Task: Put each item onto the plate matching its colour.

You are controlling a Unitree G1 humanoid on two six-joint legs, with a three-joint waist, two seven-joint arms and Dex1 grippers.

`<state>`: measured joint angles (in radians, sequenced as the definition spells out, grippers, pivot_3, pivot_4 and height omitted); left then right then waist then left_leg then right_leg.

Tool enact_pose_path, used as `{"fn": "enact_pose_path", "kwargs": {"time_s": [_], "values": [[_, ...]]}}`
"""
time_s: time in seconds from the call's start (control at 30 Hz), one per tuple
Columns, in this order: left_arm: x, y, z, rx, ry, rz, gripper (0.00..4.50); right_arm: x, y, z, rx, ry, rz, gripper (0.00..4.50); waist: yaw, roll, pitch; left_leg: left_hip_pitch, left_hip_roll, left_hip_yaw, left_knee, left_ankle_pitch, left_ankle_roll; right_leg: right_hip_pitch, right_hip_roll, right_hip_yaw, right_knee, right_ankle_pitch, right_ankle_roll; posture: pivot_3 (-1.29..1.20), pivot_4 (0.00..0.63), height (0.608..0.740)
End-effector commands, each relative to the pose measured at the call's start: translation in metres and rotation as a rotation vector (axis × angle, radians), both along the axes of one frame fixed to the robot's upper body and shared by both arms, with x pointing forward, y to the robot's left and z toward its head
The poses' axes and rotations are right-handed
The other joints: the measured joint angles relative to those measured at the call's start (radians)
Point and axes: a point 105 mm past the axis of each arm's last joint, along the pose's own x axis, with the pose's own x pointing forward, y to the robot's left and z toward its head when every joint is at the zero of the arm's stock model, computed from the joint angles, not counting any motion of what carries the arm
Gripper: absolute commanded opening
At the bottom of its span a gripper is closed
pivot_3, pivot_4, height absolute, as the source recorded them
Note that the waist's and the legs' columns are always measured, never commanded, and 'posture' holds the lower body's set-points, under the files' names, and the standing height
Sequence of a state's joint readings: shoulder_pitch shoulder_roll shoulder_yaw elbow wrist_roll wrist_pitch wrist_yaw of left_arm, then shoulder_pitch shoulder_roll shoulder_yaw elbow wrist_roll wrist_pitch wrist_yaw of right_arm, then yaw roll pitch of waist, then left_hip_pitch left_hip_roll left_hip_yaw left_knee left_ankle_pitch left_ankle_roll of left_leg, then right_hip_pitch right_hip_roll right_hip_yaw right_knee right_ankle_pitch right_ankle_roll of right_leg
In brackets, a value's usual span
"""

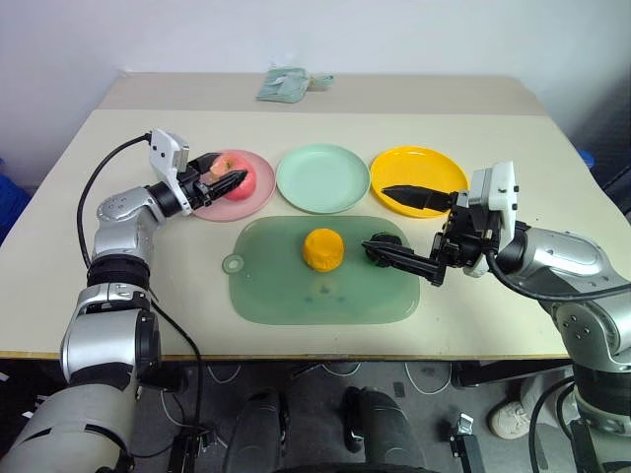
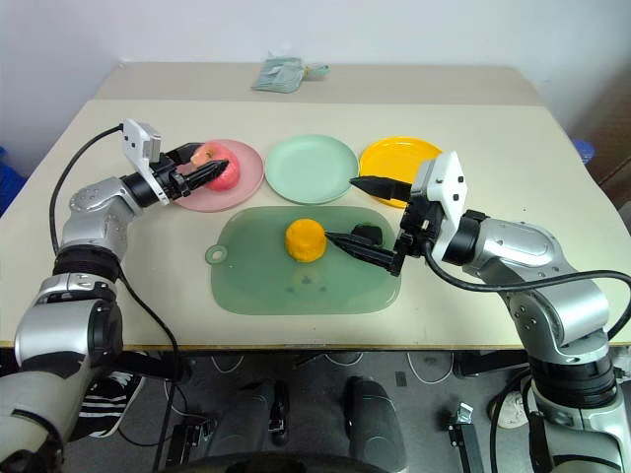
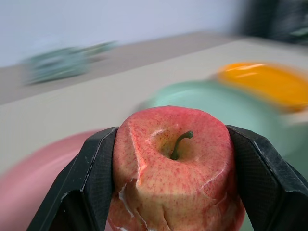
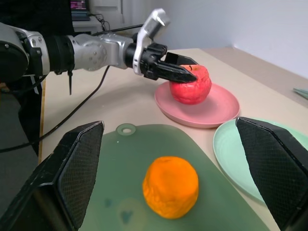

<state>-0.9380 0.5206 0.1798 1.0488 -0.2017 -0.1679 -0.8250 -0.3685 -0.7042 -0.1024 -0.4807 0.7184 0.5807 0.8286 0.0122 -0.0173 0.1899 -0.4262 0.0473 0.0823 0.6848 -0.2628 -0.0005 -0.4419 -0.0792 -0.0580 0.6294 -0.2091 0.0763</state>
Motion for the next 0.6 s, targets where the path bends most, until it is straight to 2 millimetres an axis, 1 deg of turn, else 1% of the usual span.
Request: {"fn": "enact_pose_path", "kwargs": {"time_s": [0.03, 0.13, 0.17, 0.2, 0.23, 0.27, 0.37, 0.43, 0.5, 0.53, 0.6], "values": [[0.009, 0.01, 0.029, -0.02, -0.118, 0.134, 2.87, -0.002, 0.002, 0.01, 0.006, -0.051, 0.016, 4.5, 0.002, 0.0, 0.0, 0.0, 0.0, 0.0, 0.0, 0.0, 0.0, 0.0, 0.0, 0.0, 0.0, 0.0, 0.0, 0.0, 0.15, 0.74], [0.013, 0.011, 0.025, -0.066, -0.095, 0.181, 2.87, -0.001, 0.001, 0.009, 0.002, -0.05, 0.015, 4.5, 0.002, 0.0, 0.0, 0.0, 0.0, 0.0, 0.0, 0.0, 0.0, 0.0, -0.001, 0.0, 0.0, 0.0, 0.0, 0.0, 0.15, 0.74], [0.014, 0.01, 0.023, -0.083, -0.081, 0.171, 3.66, -0.001, 0.001, 0.009, 0.002, -0.05, 0.015, 4.5, 0.002, 0.0, 0.0, 0.0, 0.0, 0.0, 0.0, 0.0, 0.0, 0.0, -0.001, 0.0, 0.0, 0.0, 0.0, 0.0, 0.15, 0.74], [0.014, 0.009, 0.022, -0.079, -0.071, 0.174, 3.88, 0.0, 0.001, 0.009, 0.001, -0.051, 0.014, 4.5, 0.001, 0.0, 0.0, 0.0, 0.0, 0.0, 0.0, 0.0, 0.0, 0.0, -0.001, 0.0, 0.0, 0.0, 0.0, 0.0, 0.15, 0.74], [0.014, 0.007, 0.02, -0.065, -0.068, 0.163, 4.28, 0.0, 0.001, 0.009, 0.001, -0.051, 0.014, 4.5, 0.0, 0.0, 0.0, 0.0, 0.0, 0.0, 0.0, 0.0, 0.0, 0.0, 0.0, 0.0, 0.0, 0.0, 0.0, 0.0, 0.15, 0.74], [0.013, 0.004, 0.022, -0.078, -0.069, 0.131, 4.44, -0.001, 0.001, 0.009, 0.0, -0.051, 0.013, 4.5, 0.0, 0.0, 0.0, 0.0, 0.0, 0.0, 0.0, 0.0, 0.0, 0.0, 0.0, 0.0, 0.0, 0.0, 0.0, 0.0, 0.15, 0.74], [0.009, 0.002, 0.037, -0.092, -0.135, 0.082, 4.44, -0.001, 0.0, 0.009, -0.001, -0.051, 0.012, 4.5, -0.002, 0.0, 0.0, 0.0, 0.0, 0.001, 0.0, 0.0, 0.0, 0.0, 0.0, 0.0, 0.0, 0.0, 0.0, 0.0, 0.15, 0.74], [0.002, -0.006, 0.044, -0.138, -0.128, -0.055, 4.44, -0.001, 0.0, 0.009, -0.001, -0.05, 0.01, 4.5, -0.001, 0.0, 0.0, 0.0, 0.0, 0.001, 0.0, 0.0, 0.0, 0.0, 0.0, 0.0, 0.0, 0.0, 0.0, 0.0, 0.15, 0.74], [-0.009, -0.014, 0.058, -0.143, -0.178, -0.185, 4.44, -0.001, 0.0, 0.008, 0.001, -0.048, 0.007, 4.5, -0.001, 0.0, 0.0, 0.0, 0.0, 0.001, 0.0, 0.0, 0.0, 0.0, 0.0, 0.0, 0.0, 0.0, 0.0, 0.0, 0.15, 0.74], [-0.012, -0.017, 0.062, -0.142, -0.192, -0.223, 4.44, -0.001, 0.0, 0.008, 0.001, -0.048, 0.007, 4.5, 0.0, 0.0, 0.0, 0.0, 0.0, 0.001, 0.0, 0.0, 0.0, 0.0, 0.0, 0.0, 0.0, 0.0, 0.0, 0.0, 0.15, 0.74], [-0.031, -0.034, 0.061, -0.114, -0.181, -0.432, 4.44, 0.0, 0.001, 0.007, 0.004, -0.045, 0.005, 4.5, 0.0, 0.0, 0.0, 0.0, 0.0, 0.001, 0.0, 0.0, 0.0, 0.0, 0.0, 0.0, 0.0, 0.0, 0.0, 0.0, 0.15, 0.74]]}}
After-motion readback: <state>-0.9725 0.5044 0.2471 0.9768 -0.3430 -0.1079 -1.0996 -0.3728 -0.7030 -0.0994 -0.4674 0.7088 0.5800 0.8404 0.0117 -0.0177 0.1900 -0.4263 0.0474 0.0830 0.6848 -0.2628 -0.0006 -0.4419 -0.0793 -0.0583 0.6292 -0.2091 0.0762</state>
